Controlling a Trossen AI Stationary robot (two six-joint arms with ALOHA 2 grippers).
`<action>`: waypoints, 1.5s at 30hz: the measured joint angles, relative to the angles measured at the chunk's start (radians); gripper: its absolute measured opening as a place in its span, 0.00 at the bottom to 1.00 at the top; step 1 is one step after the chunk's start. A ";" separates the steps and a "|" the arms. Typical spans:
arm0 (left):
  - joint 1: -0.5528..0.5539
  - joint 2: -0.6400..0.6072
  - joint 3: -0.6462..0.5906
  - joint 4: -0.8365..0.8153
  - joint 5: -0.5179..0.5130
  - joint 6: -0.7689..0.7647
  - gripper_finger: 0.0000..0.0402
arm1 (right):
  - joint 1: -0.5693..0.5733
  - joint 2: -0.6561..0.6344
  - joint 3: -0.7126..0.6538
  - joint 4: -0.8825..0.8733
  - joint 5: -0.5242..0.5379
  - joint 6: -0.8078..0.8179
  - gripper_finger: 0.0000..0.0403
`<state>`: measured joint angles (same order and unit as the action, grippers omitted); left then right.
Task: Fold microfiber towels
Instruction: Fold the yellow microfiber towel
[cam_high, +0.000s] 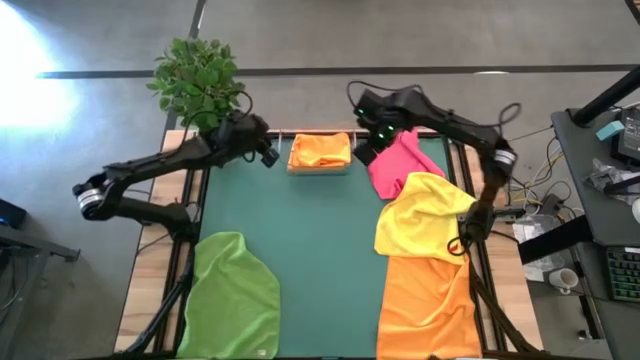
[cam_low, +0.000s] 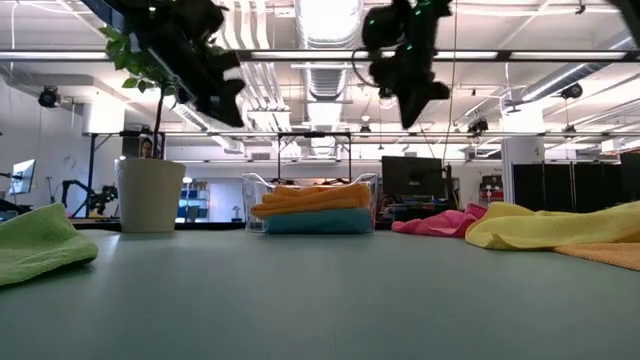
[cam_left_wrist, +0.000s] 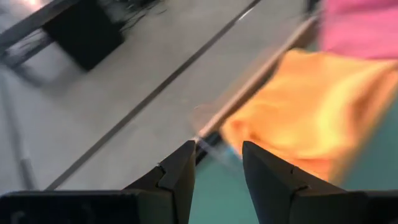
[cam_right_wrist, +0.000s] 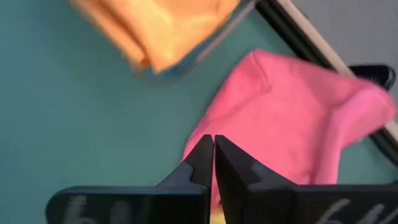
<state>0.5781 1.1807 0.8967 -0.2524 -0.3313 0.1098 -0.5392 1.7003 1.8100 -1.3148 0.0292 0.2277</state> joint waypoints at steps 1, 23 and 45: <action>-0.010 -0.015 -0.003 0.002 0.028 0.000 0.29 | 0.009 -0.036 -0.042 0.011 0.001 0.017 0.02; -0.176 0.113 -0.015 0.361 0.342 0.003 0.29 | 0.447 -0.552 -0.715 0.273 0.069 0.518 0.02; -0.433 0.455 0.283 0.365 0.308 0.003 0.31 | 0.629 -0.738 -0.748 0.265 0.157 0.533 0.02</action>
<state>0.1448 1.6355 1.1799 0.1129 -0.0233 0.1131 0.0895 0.9619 1.0618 -1.0500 0.1865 0.7604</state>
